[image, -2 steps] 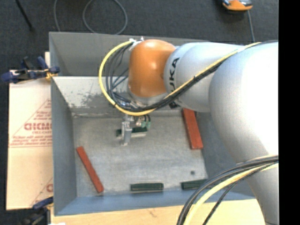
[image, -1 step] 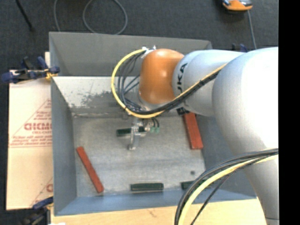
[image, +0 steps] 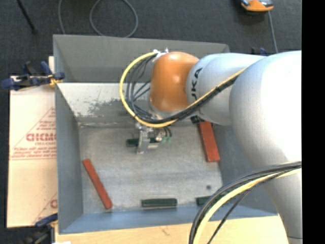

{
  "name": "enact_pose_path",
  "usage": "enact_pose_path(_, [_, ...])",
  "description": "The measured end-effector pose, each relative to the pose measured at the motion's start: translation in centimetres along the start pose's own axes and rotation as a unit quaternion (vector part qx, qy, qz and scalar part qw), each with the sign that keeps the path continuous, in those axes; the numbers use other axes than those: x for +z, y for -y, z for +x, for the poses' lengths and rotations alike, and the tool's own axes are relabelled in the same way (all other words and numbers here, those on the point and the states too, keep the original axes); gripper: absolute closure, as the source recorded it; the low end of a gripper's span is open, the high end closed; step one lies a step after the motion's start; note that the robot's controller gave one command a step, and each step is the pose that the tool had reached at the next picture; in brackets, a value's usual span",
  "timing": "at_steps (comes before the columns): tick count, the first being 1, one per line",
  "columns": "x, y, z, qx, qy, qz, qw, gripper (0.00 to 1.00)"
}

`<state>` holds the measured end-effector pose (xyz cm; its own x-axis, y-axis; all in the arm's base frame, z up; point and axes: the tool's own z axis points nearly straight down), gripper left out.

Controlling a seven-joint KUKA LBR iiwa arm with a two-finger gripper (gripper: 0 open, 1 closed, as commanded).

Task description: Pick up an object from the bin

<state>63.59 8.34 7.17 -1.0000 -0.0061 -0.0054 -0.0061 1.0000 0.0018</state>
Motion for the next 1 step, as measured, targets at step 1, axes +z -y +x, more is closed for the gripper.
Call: enact_pose_path(1, [-16.42, -0.29, -0.76, -0.005, 0.0044, 0.0, 1.0, 1.0])
